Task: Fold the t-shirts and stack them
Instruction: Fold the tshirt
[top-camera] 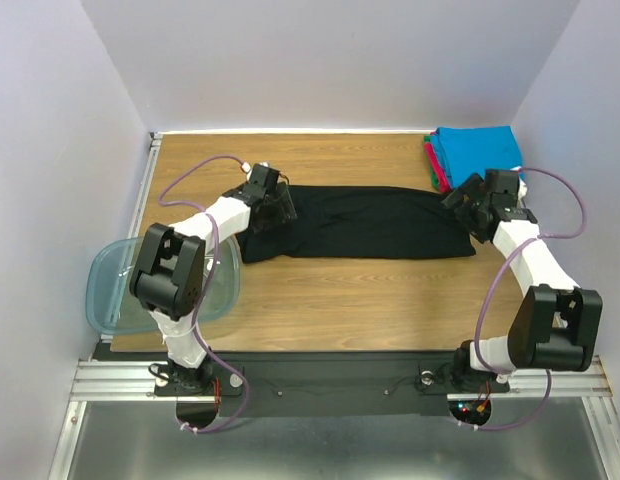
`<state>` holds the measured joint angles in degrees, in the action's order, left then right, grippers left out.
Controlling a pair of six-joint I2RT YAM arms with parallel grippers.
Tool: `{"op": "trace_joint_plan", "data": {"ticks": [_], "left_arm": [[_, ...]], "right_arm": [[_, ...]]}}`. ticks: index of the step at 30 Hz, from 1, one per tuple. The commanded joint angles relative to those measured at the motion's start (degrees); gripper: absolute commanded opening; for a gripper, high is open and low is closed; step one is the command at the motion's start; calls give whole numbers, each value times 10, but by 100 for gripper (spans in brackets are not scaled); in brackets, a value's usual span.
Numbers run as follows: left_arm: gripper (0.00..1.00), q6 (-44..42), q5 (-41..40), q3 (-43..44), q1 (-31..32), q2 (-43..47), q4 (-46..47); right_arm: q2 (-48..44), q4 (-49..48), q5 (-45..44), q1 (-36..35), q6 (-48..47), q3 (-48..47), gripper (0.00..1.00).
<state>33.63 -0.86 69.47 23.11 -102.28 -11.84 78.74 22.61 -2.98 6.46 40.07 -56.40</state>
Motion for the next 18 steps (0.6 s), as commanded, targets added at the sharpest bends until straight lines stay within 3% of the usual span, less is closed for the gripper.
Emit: {"op": "trace_joint_plan", "data": {"ticks": [1,7,13,18], "left_arm": [[77,38,6,-37,18,58,52],[77,36,-6,2,17,-4,49],[77,28,5,123,-7,-127,7],[77,27,32,173,-17,-178,-8]], "right_arm": [[15,-42,97,-29,-83,3,100],[141,-66,100,-64,-121,-76,100],[316,-108,54,-85,-133,-209,100],[321,-115,55,-94,-127,-152,100]]}}
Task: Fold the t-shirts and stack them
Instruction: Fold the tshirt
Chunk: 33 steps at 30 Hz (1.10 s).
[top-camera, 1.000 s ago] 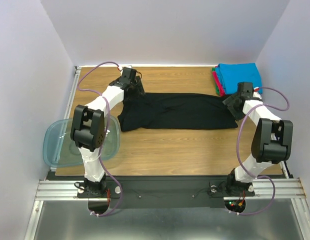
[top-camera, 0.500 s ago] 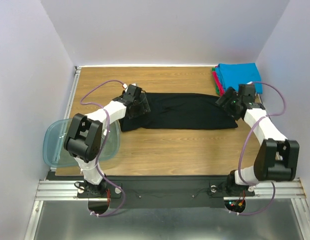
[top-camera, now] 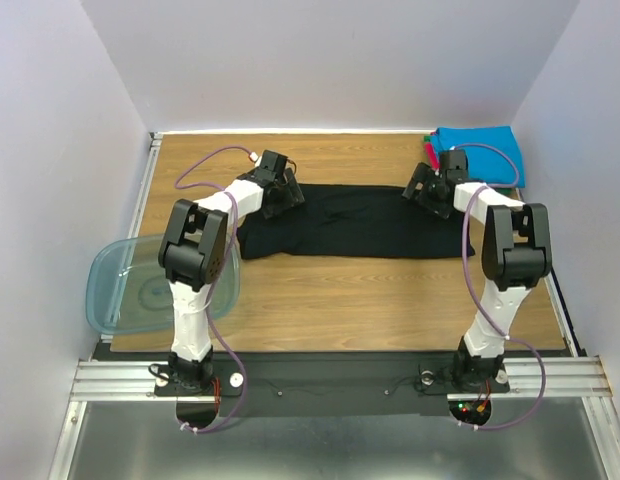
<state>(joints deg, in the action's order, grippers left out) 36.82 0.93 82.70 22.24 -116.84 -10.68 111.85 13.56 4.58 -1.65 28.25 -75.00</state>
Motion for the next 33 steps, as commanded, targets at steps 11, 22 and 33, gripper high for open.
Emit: {"op": "trace_joint_plan", "data": {"ticks": [11,22,33], "left_arm": [[77,-27,69,434,-10,-276,-145],[85,69,224,554,-4,-401,7],[91,194,298,597,12,-456,216]], "right_arm": [[-277,-33,9,-157,163,364,100],[-534,-37,132,-367,249,493,100],[-598,1,161,-367,193,428,100]]}}
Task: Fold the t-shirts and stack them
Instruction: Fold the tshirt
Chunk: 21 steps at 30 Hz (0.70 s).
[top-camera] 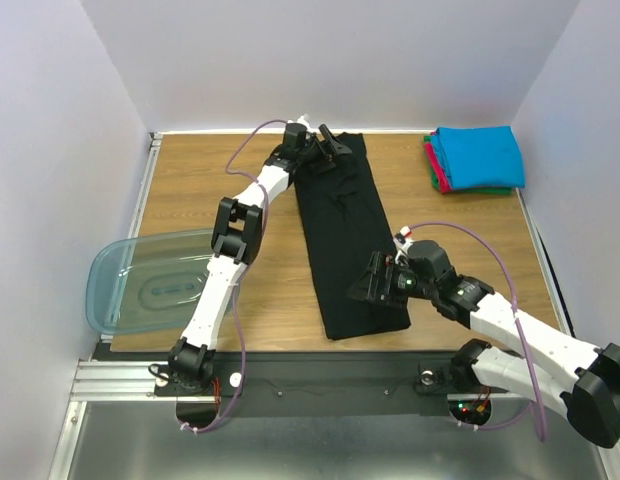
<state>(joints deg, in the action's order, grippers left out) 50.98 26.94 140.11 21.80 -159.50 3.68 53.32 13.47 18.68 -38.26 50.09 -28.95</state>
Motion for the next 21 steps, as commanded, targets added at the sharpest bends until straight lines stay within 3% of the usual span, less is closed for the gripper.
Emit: {"op": "trace_joint_plan", "data": {"ticks": [1,6,12,13,15,19,21], "left_arm": [[91,72,44,27,19,-35,108],[93,84,48,53,36,-53,140],[93,44,54,36,39,66,128],[99,38,58,25,43,121,128],[99,0,70,-22,51,181,126],[99,-92,62,-155,82,395,70],[99,-119,37,-288,94,475,52]], "right_arm": [[-15,1,15,-1,-23,-32,100],[-18,25,-38,-1,-22,-43,100],[-7,63,-93,-1,-5,-63,100],[-4,71,-101,-1,-6,-71,100],[-3,102,-134,-1,-3,-82,100],[-19,174,-210,-1,17,-99,100],[-30,235,-256,0,24,-107,100]]}}
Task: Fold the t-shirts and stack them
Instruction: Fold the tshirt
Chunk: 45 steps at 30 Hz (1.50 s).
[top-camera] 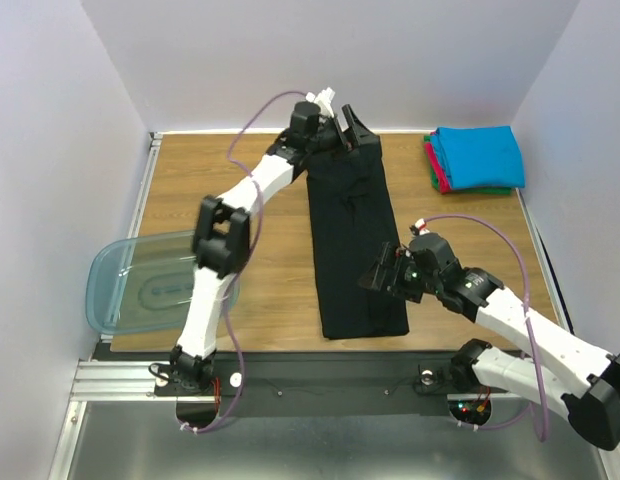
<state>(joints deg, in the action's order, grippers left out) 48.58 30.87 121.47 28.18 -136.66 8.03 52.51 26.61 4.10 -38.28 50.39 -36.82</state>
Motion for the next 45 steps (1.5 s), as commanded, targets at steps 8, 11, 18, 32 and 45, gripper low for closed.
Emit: {"op": "trace_joint_plan", "data": {"ticks": [8,11,18,32,45], "left_arm": [[99,-59,-226,-661,144,639,-7],[99,21,-253,-807,174,736,-28],[98,148,-280,-953,291,822,-89],[72,156,-264,-935,325,636,-36],[0,149,-247,-911,326,559,-40]], "right_arm": [[-74,208,-153,2,43,12,100],[-72,208,-132,2,53,42,100],[-51,200,-114,2,52,75,100],[-49,133,-77,2,83,137,93],[-32,107,-96,1,74,147,7]]}}
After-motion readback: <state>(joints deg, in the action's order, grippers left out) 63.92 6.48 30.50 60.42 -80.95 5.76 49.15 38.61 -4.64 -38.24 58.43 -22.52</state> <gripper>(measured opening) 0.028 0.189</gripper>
